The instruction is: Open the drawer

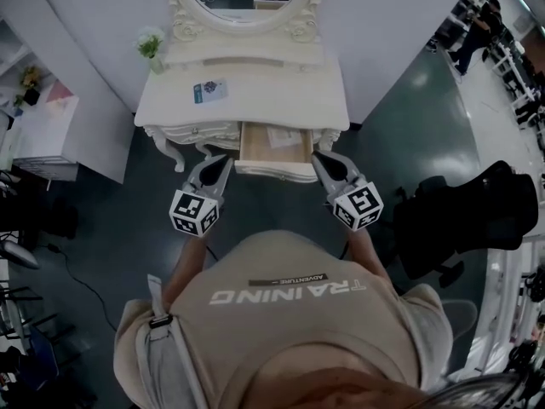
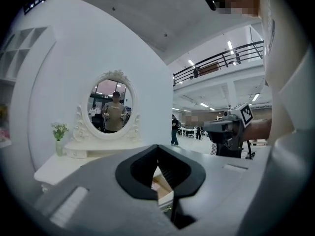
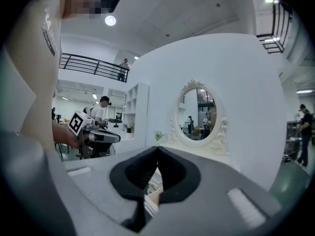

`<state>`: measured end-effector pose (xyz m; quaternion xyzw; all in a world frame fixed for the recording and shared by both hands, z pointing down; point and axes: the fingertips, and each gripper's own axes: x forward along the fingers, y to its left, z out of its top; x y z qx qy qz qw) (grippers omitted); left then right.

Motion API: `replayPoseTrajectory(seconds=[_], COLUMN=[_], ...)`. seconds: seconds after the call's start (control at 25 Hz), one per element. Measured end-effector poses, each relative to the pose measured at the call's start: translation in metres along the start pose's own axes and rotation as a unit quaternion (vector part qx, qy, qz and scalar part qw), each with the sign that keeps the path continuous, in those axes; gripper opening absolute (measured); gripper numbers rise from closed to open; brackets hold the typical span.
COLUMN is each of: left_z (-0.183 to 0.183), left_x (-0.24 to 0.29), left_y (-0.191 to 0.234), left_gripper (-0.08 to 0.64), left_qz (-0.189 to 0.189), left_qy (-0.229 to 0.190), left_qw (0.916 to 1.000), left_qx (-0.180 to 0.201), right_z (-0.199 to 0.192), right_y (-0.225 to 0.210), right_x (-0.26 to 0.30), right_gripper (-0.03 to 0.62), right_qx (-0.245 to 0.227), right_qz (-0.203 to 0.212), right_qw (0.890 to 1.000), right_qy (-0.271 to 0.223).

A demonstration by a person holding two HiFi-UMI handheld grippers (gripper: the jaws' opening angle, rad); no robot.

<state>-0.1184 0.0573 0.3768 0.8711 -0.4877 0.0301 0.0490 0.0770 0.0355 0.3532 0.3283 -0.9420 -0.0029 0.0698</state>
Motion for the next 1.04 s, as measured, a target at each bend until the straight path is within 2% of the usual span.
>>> replayPoseTrajectory(seconds=[0.36,0.64,1.04], left_z=[0.012,0.0,0.013], left_x=[-0.01,-0.019,-0.009], left_y=[0.001,-0.012,-0.023], left_gripper=[0.008,0.008,0.008], left_qz=[0.019,0.017,0.01], left_qy=[-0.011,-0.005,-0.023], left_qw=[0.9997,0.9998,0.9995], left_qx=[0.014,0.007,0.019], right_z=[0.005,0.002,0.008], right_y=[-0.006,0.002,0.006], right_x=[0.009,0.006,0.009], right_gripper=[0.003,0.003,0.003], right_qx=[0.005,0.003,-0.023], right_qz=[0.008,0.016,0.025], right_qw=[1.0,1.0,0.999], right_qy=[-0.003,-0.003,-0.014])
